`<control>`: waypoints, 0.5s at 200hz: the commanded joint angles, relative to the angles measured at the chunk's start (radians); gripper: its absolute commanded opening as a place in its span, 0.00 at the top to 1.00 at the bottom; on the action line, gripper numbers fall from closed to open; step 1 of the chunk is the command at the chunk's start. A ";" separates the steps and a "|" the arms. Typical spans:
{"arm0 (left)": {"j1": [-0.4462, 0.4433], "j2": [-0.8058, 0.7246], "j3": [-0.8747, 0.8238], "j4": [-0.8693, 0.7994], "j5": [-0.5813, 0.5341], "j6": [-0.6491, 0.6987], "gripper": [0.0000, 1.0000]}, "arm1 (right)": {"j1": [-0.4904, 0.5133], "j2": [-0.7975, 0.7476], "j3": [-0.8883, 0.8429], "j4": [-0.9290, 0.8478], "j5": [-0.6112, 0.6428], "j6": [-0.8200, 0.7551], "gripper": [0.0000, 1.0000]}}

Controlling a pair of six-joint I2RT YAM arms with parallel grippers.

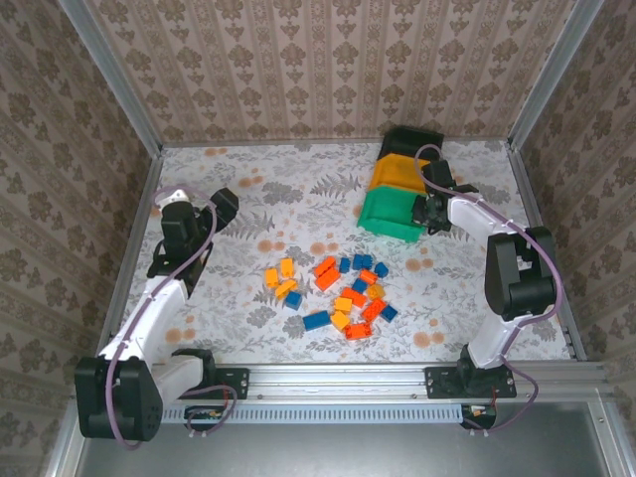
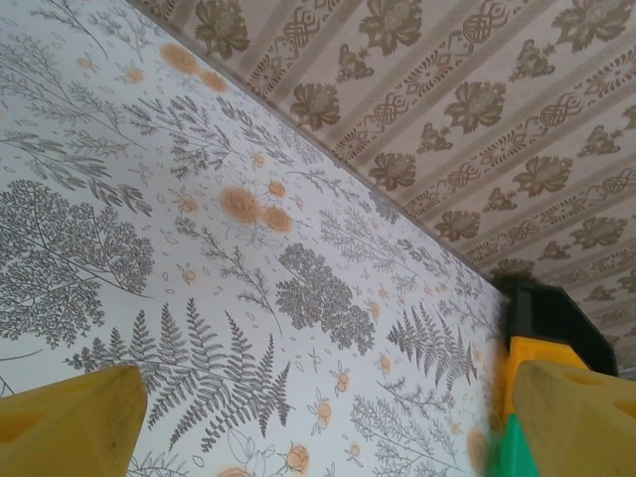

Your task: Sort the legos into containers by color

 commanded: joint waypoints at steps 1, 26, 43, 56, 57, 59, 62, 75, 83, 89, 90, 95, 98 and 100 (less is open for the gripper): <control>-0.013 0.013 0.045 -0.022 0.025 0.034 0.04 | 0.020 0.016 0.031 -0.081 -0.026 -0.104 0.82; -0.019 0.032 0.068 -0.040 0.053 0.046 0.04 | 0.034 0.033 0.082 -0.085 -0.054 -0.199 0.83; -0.023 0.044 0.082 -0.054 0.078 0.058 0.05 | 0.043 0.050 0.125 -0.085 -0.068 -0.270 0.84; -0.026 0.050 0.087 -0.067 0.089 0.069 0.05 | 0.051 0.063 0.157 -0.086 -0.076 -0.318 0.84; -0.026 0.049 0.088 -0.069 0.091 0.069 0.05 | 0.053 0.064 0.159 -0.086 -0.078 -0.329 0.84; -0.026 0.051 0.089 -0.072 0.093 0.071 0.05 | 0.055 0.065 0.164 -0.086 -0.081 -0.334 0.84; -0.025 0.052 0.089 -0.076 0.095 0.073 0.06 | 0.058 0.068 0.171 -0.085 -0.083 -0.349 0.85; -0.028 0.052 0.092 -0.091 0.101 0.080 0.06 | 0.072 0.085 0.195 -0.080 -0.086 -0.400 0.86; -0.028 0.053 0.092 -0.101 0.106 0.083 0.06 | 0.081 0.098 0.212 -0.080 -0.090 -0.431 0.86; -0.029 0.051 0.092 -0.105 0.109 0.085 0.06 | 0.089 0.110 0.224 -0.078 -0.094 -0.447 0.86; -0.029 0.052 0.092 -0.106 0.109 0.085 0.06 | 0.089 0.112 0.226 -0.078 -0.094 -0.450 0.86; -0.029 0.052 0.091 -0.108 0.114 0.087 0.06 | 0.095 0.123 0.237 -0.078 -0.102 -0.463 0.86; -0.029 0.052 0.091 -0.111 0.117 0.088 0.06 | 0.100 0.129 0.242 -0.078 -0.106 -0.471 0.86; -0.030 0.052 0.092 -0.113 0.117 0.088 0.06 | 0.102 0.132 0.246 -0.077 -0.107 -0.475 0.86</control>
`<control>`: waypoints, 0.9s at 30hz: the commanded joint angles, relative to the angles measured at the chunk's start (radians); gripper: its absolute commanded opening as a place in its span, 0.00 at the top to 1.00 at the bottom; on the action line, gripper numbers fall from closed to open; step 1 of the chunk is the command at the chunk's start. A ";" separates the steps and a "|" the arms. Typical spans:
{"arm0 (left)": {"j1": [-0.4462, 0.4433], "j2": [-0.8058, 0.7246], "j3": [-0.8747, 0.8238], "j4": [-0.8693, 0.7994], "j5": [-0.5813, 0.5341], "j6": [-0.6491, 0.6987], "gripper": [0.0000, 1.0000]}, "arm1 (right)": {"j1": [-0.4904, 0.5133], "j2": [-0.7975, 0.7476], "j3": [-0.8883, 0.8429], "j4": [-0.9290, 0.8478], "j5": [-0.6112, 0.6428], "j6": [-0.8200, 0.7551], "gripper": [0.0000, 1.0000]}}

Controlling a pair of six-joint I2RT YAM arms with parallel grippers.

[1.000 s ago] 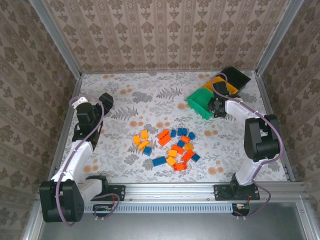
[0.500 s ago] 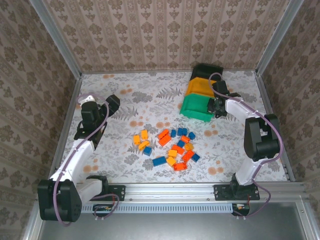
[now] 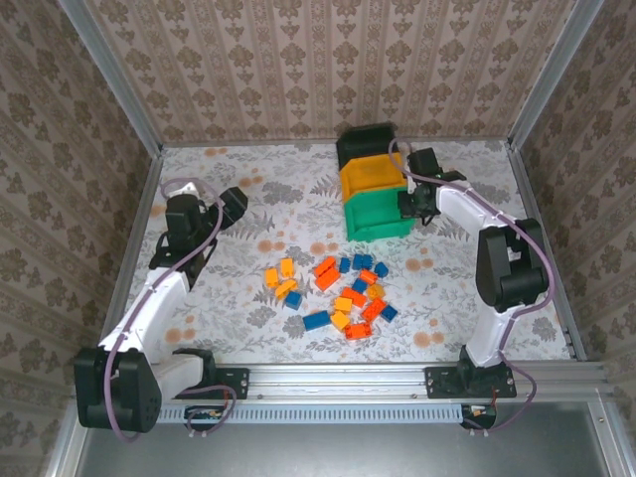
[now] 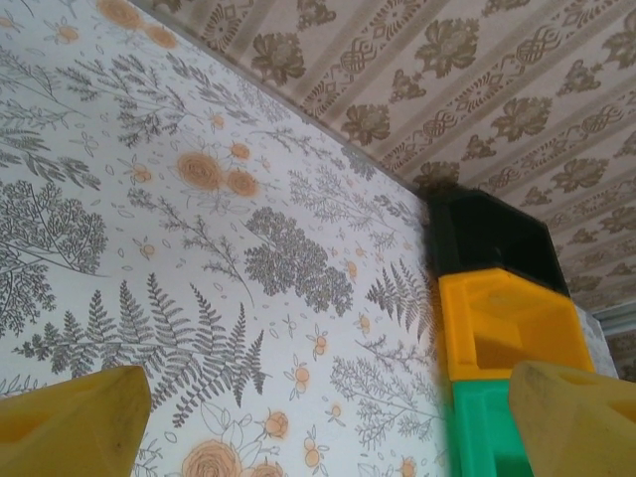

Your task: Sort the legos into containers by color

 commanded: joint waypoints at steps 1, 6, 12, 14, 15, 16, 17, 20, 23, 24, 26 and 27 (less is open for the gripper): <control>-0.006 0.004 0.028 -0.047 0.038 0.038 0.06 | 0.035 0.047 0.067 -0.006 -0.051 -0.138 0.86; -0.014 -0.005 0.029 -0.076 0.045 0.042 0.06 | 0.055 0.086 0.120 0.001 -0.046 -0.099 0.75; -0.028 -0.039 0.019 -0.087 0.024 0.022 0.05 | 0.066 0.039 0.155 0.007 -0.033 0.113 0.38; -0.032 -0.052 0.022 -0.105 0.007 0.014 0.04 | 0.072 0.014 0.176 -0.015 -0.050 0.269 0.34; -0.033 -0.060 0.025 -0.113 0.000 0.011 0.03 | 0.081 0.003 0.183 -0.029 -0.034 0.356 0.33; -0.034 -0.069 0.027 -0.120 -0.007 0.008 0.03 | 0.095 -0.007 0.180 -0.032 -0.025 0.449 0.32; -0.037 -0.078 0.026 -0.126 -0.017 0.000 0.03 | 0.117 -0.016 0.177 -0.029 -0.022 0.524 0.32; -0.044 -0.103 0.015 -0.123 -0.038 -0.025 0.03 | 0.187 -0.015 0.185 -0.039 0.061 0.752 0.32; -0.045 -0.123 0.010 -0.131 -0.050 -0.042 0.03 | 0.244 0.023 0.216 -0.053 0.096 0.967 0.31; -0.045 -0.127 0.009 -0.135 -0.050 -0.046 0.03 | 0.259 0.049 0.241 -0.069 0.101 1.024 0.31; -0.046 -0.137 0.006 -0.141 -0.048 -0.053 0.03 | 0.282 0.106 0.307 -0.139 0.125 1.122 0.31; -0.047 -0.140 0.002 -0.142 -0.047 -0.055 0.03 | 0.288 0.131 0.331 -0.168 0.137 1.159 0.31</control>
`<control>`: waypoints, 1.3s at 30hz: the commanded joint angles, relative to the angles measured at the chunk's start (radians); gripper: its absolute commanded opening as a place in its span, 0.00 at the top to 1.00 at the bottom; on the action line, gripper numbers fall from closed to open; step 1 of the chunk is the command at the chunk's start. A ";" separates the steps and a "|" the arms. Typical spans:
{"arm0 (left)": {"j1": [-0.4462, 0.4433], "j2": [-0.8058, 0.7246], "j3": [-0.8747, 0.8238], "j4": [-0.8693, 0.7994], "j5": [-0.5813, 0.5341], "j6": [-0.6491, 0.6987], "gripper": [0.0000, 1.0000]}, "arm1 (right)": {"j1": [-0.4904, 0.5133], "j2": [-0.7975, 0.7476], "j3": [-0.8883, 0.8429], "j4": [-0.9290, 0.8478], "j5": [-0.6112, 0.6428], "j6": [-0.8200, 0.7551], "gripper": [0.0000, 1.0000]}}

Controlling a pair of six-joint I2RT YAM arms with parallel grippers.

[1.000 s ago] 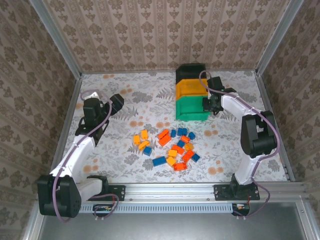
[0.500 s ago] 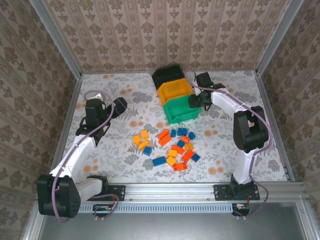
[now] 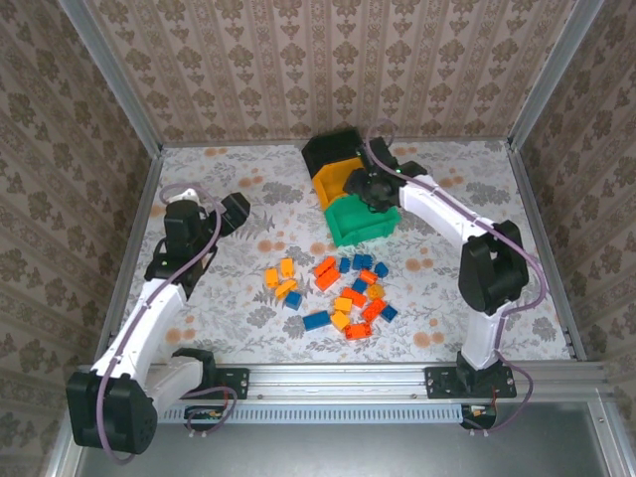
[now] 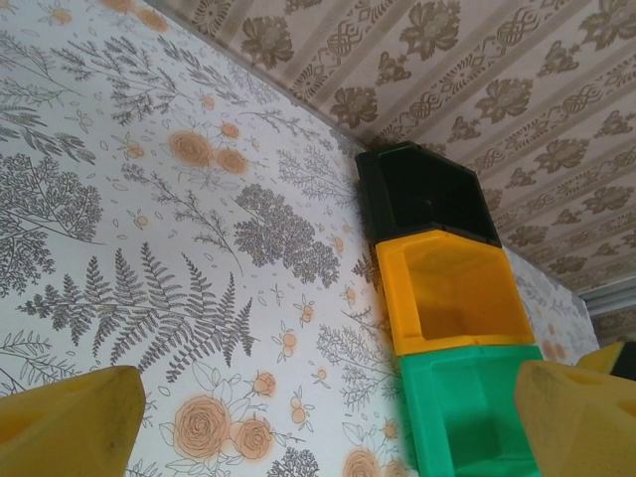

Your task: Sort the legos into containers by color

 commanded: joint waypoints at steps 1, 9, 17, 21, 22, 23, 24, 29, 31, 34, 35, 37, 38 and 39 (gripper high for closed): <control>-0.006 -0.028 -0.001 -0.023 -0.008 -0.031 0.03 | 0.016 0.094 0.089 -0.144 0.079 0.313 0.31; -0.007 -0.056 -0.045 0.022 0.024 -0.073 0.03 | 0.025 0.201 0.205 -0.214 0.120 0.447 0.30; -0.007 -0.056 -0.053 0.035 0.045 -0.070 0.03 | 0.008 0.245 0.226 -0.133 0.104 0.475 0.29; -0.007 -0.058 -0.058 0.045 0.041 -0.067 0.03 | -0.005 0.277 0.246 -0.139 0.098 0.510 0.29; -0.007 -0.057 -0.057 0.048 0.041 -0.067 0.03 | -0.010 0.293 0.264 -0.155 0.092 0.516 0.28; -0.007 -0.056 -0.058 0.047 0.043 -0.066 0.03 | -0.013 0.313 0.286 -0.172 0.085 0.517 0.29; -0.007 -0.053 -0.057 0.048 0.042 -0.065 0.03 | -0.016 0.329 0.305 -0.186 0.084 0.517 0.29; -0.007 -0.040 -0.050 0.049 0.045 -0.066 0.03 | -0.037 0.414 0.398 -0.209 0.030 0.481 0.31; -0.007 -0.034 -0.047 0.047 0.044 -0.064 0.03 | -0.048 0.450 0.454 -0.246 0.007 0.445 0.35; -0.009 -0.023 -0.043 0.049 0.044 -0.068 0.03 | -0.064 0.479 0.505 -0.282 -0.012 0.370 0.47; -0.009 -0.018 -0.040 0.048 0.047 -0.069 0.03 | -0.072 0.481 0.507 -0.280 -0.019 0.344 0.51; -0.009 -0.009 -0.035 0.051 0.052 -0.070 0.03 | -0.089 0.484 0.511 -0.283 -0.038 0.299 0.60; -0.009 -0.006 -0.034 0.051 0.054 -0.071 0.03 | -0.095 0.485 0.513 -0.279 -0.047 0.273 0.65; -0.012 -0.001 -0.034 0.053 0.054 -0.073 0.03 | -0.105 0.487 0.520 -0.288 -0.060 0.247 0.68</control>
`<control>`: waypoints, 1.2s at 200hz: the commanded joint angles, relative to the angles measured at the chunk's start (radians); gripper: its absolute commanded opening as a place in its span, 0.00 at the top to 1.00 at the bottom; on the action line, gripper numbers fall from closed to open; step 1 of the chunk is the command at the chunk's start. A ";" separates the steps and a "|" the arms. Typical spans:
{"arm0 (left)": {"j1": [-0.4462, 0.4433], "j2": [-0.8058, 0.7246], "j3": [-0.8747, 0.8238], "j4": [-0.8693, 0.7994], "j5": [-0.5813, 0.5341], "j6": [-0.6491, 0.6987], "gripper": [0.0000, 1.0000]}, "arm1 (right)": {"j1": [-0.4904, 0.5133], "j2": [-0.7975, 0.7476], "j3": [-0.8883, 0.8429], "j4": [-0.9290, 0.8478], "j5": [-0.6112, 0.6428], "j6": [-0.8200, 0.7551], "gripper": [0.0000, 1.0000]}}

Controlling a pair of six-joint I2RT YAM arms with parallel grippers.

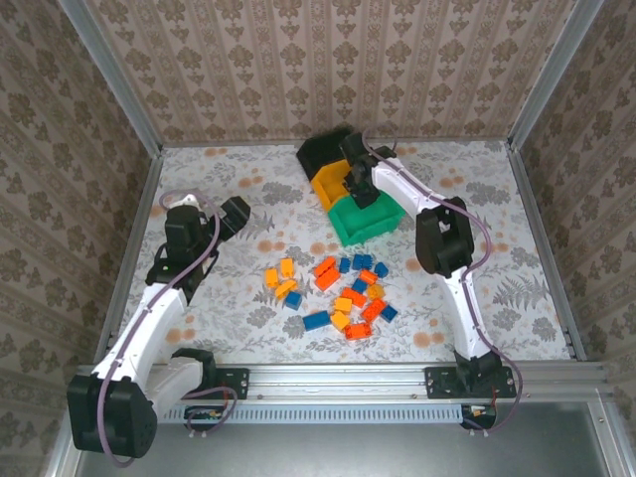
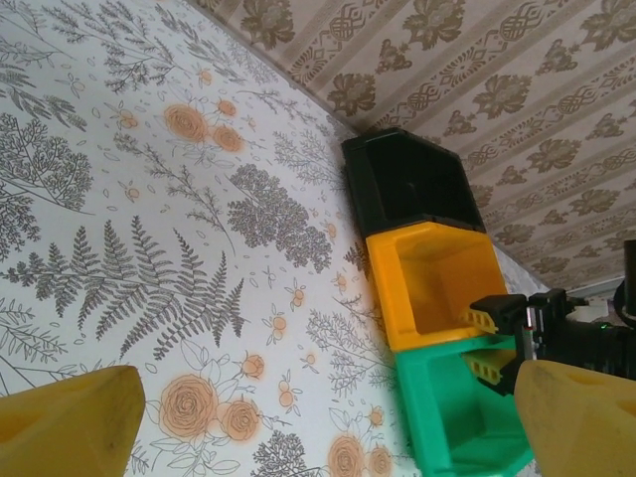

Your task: Sort the legos into containers by color

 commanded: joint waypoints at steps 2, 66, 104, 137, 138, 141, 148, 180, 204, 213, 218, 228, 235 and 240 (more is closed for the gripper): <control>-0.012 0.013 0.014 0.026 0.025 -0.021 0.03 | -0.039 0.019 0.047 -0.050 -0.067 -0.151 0.73; -0.035 0.036 0.043 0.000 0.046 -0.005 0.03 | -0.087 0.039 0.156 -0.107 -0.182 -0.524 0.90; -0.049 0.024 0.031 -0.026 0.044 0.011 0.03 | -0.067 0.012 0.164 -0.202 -0.179 -0.762 1.00; -0.061 0.018 0.008 -0.019 0.036 0.005 0.03 | -0.023 -0.081 0.018 -0.147 -0.124 -0.828 1.00; -0.061 0.018 0.008 -0.019 0.035 0.005 0.03 | -0.022 -0.082 0.016 -0.146 -0.125 -0.829 1.00; -0.062 0.019 0.008 -0.020 0.036 0.005 0.03 | -0.019 -0.087 0.009 -0.144 -0.121 -0.833 1.00; -0.063 0.020 0.006 -0.021 0.038 0.003 0.03 | -0.012 -0.091 -0.002 -0.146 -0.114 -0.842 1.00; -0.066 0.017 0.003 -0.036 0.034 0.006 0.03 | 0.024 -0.124 -0.070 -0.122 -0.084 -0.865 1.00; -0.069 0.014 0.000 -0.038 0.034 0.004 0.03 | 0.032 -0.131 -0.093 -0.114 -0.081 -0.880 1.00; -0.068 0.015 0.000 -0.038 0.032 0.005 0.03 | 0.034 -0.127 -0.093 -0.115 -0.083 -0.891 1.00; -0.069 0.014 -0.002 -0.039 0.031 0.003 0.03 | 0.034 -0.124 -0.093 -0.115 -0.079 -0.899 1.00; -0.070 0.014 -0.002 -0.039 0.032 0.003 0.03 | 0.034 -0.118 -0.088 -0.122 -0.071 -0.915 1.00; -0.072 0.015 -0.002 -0.038 0.032 0.004 0.03 | 0.034 -0.116 -0.085 -0.124 -0.071 -0.928 1.00; -0.074 0.016 -0.002 -0.039 0.031 0.005 0.03 | 0.034 -0.114 -0.086 -0.120 -0.071 -0.936 1.00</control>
